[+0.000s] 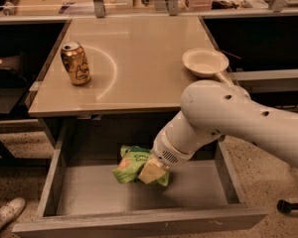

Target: Place green rice chip bag into top drawer

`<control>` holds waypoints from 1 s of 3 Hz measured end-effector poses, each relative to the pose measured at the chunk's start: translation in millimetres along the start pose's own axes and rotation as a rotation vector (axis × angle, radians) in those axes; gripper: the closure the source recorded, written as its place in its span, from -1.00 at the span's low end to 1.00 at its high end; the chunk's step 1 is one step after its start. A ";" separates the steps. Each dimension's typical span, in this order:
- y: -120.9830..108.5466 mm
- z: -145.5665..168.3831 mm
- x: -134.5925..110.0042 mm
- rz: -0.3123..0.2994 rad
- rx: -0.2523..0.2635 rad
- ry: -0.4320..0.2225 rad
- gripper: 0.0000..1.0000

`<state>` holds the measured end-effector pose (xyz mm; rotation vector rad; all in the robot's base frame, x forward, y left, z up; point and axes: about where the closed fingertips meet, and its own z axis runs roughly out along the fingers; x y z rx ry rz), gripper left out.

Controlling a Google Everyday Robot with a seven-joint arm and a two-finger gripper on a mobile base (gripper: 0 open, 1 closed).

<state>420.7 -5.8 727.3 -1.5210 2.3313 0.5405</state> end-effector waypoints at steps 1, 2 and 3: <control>0.0 0.0 0.0 0.000 0.000 0.000 -0.77; 0.0 0.0 0.0 0.000 0.000 0.000 -1.00; 0.0 0.0 0.0 0.000 0.000 0.000 -1.00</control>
Offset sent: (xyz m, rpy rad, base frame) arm 0.0000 0.0000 0.0000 0.0000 0.0000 0.0000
